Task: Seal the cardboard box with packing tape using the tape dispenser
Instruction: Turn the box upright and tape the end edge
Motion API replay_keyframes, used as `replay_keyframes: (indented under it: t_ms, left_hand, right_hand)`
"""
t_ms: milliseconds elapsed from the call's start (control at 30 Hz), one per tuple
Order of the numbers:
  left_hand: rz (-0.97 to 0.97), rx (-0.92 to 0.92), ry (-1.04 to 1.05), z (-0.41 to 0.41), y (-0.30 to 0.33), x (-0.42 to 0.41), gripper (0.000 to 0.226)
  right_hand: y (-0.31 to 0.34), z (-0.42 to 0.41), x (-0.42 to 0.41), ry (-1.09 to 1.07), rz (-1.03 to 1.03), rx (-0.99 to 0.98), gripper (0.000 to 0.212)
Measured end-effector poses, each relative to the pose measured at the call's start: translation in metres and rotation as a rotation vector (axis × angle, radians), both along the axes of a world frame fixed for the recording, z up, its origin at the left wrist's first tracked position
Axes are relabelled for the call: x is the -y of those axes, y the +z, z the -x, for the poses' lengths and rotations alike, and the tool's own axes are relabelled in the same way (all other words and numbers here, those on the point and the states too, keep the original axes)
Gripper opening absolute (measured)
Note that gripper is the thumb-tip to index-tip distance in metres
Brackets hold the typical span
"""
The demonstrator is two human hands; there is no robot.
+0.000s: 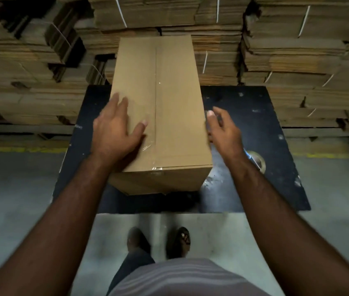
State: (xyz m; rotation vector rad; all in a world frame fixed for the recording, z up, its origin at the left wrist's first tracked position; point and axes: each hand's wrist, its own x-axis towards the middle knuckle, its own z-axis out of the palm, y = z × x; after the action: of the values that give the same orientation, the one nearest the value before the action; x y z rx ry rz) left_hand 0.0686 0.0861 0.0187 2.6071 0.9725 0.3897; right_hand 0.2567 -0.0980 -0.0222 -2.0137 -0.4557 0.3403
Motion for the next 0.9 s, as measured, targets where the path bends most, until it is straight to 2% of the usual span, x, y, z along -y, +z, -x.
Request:
replay_keyframes:
  t_ms: [67, 133, 200, 267, 367, 467, 567, 633, 667, 733, 800, 900]
  left_hand:
    - [-0.024, 0.014, -0.196, 0.002, 0.005, 0.029, 0.079]
    - [-0.122, -0.123, -0.336, 0.007, -0.004, 0.059, 0.085]
    - [-0.244, -0.267, -0.376, 0.012, -0.016, 0.073, 0.089]
    - [-0.279, -0.339, -0.380, 0.016, -0.021, 0.067, 0.091]
    - [-0.317, -0.352, -0.430, 0.027, -0.022, 0.041, 0.093]
    - [-0.327, -0.370, -0.464, 0.038, -0.023, 0.022, 0.097]
    - [-0.365, -0.362, -0.479, 0.040, -0.025, 0.018, 0.104]
    - [-0.393, -0.342, -0.469, 0.041, -0.029, 0.017, 0.106]
    - [-0.397, -0.335, -0.460, 0.041, -0.031, 0.016, 0.106]
    - [-0.393, -0.322, -0.444, 0.042, -0.033, 0.016, 0.107]
    - [-0.373, -0.291, -0.428, 0.047, -0.032, 0.020, 0.106]
    - [-0.327, -0.201, -0.375, 0.066, -0.032, 0.031, 0.100]
  right_hand:
    - [-0.023, -0.013, 0.018, -0.149, 0.106, 0.075, 0.038]
    - [-0.054, -0.026, 0.039, -0.238, 0.342, 0.115, 0.037]
    - [-0.082, -0.033, 0.060, -0.222, 0.577, 0.088, 0.042]
    - [-0.107, -0.037, 0.075, -0.135, 0.752, 0.032, 0.054]
    - [-0.131, -0.046, 0.080, -0.067, 0.809, -0.015, 0.067]
    - [-0.140, -0.049, 0.071, -0.084, 0.791, -0.011, 0.071]
    - [-0.141, -0.032, 0.062, -0.125, 0.663, -0.093, 0.059]
    - [-0.137, -0.016, 0.055, -0.118, 0.588, -0.064, 0.061]
    - [-0.134, -0.008, 0.051, -0.137, 0.539, -0.048, 0.059]
    - [-0.115, 0.008, 0.047, -0.190, 0.325, -0.135, 0.054]
    - [-0.090, 0.019, 0.046, -0.198, 0.121, -0.201, 0.066]
    - [-0.039, 0.032, 0.051, -0.159, -0.049, -0.182, 0.095]
